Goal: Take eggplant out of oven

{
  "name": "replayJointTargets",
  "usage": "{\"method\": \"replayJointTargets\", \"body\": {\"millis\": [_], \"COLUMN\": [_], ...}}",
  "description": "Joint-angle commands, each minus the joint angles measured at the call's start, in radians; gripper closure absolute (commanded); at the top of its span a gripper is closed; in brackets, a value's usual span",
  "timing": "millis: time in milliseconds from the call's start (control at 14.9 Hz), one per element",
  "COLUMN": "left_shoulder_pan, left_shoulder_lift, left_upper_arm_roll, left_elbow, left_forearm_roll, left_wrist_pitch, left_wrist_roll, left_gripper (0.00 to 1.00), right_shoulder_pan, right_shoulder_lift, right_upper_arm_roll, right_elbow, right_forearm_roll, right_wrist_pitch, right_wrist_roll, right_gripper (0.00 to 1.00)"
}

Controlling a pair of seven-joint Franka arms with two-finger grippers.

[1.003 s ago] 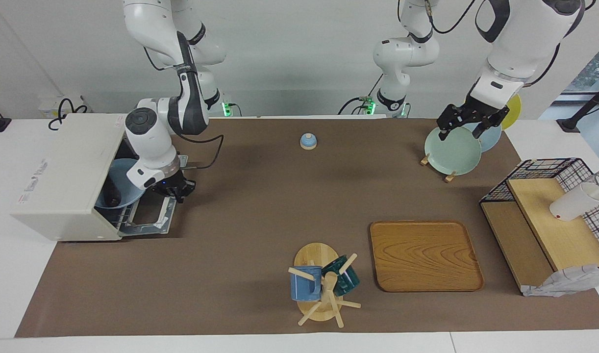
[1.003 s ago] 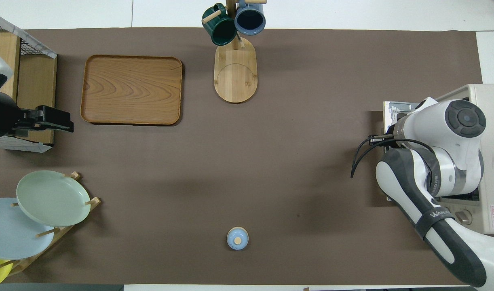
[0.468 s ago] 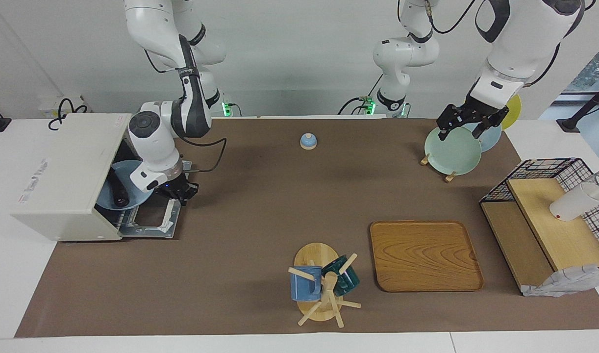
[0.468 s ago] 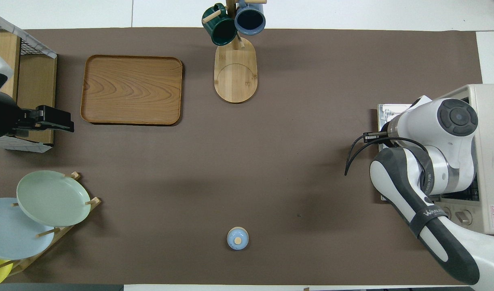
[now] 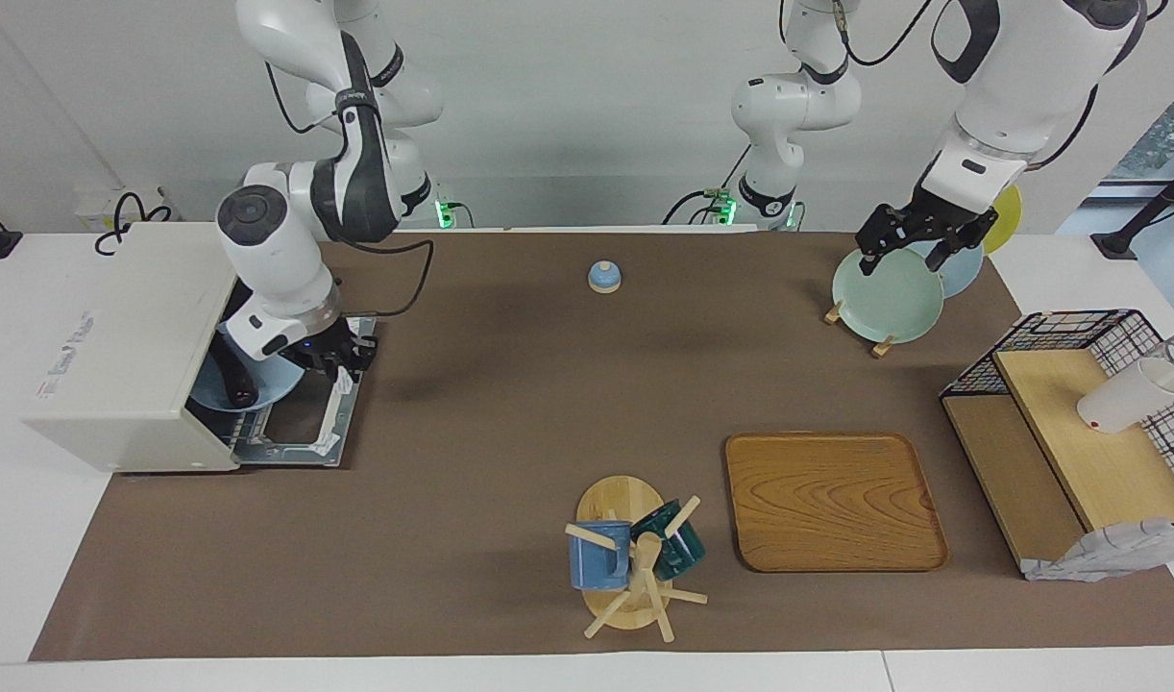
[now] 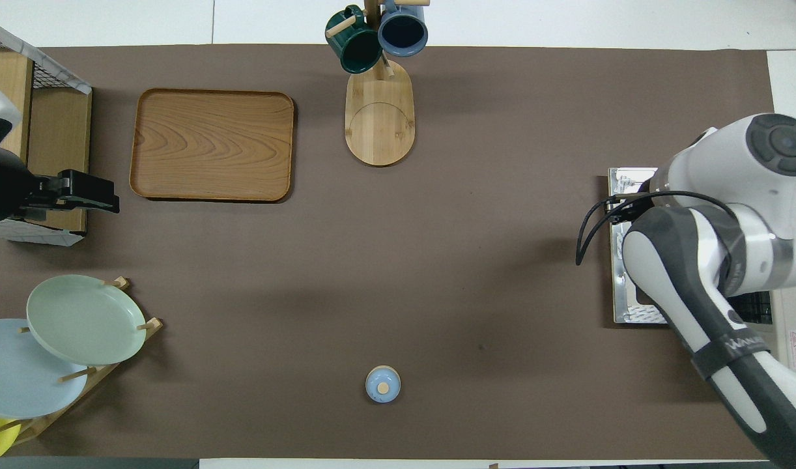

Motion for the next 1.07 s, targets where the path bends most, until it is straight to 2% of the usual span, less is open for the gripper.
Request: {"method": "replayJointTargets", "body": {"millis": [0,268,669,1003], "left_shoulder_pan": [0.004,0.001,0.001,0.007], "left_shoulder_lift": [0.0,0.0,0.0,0.002], "left_upper_arm_roll": [-0.001,-0.001,-0.001,-0.001], "left_elbow": [0.003,0.003,0.004,0.004], "left_forearm_roll": [-0.014,-0.014,-0.014,-0.036], "left_wrist_pitch": [0.01,0.01,0.01,0.01], "left_wrist_roll": [0.005,0.005,0.005,0.004], "left_gripper": [0.0,0.0,0.0,0.0], "right_shoulder_pan": [-0.054,-0.065,-0.07,-0.094], "right_shoulder_lift": [-0.011,-0.045,-0.051,-0.051], "right_upper_arm_roll": [-0.002,-0.004,-0.005,-0.005], "right_elbow": [-0.027,-0.146,-0.151,-0.146], "right_forearm_roll": [-0.029,-0.029,-0.029,-0.029], "right_wrist_pitch": [0.011,0.14,0.106,0.085], "right_wrist_roll": [0.018,-0.041,-0.074,-0.078], "right_gripper": [0.67,0.67,0.66,0.53]}}
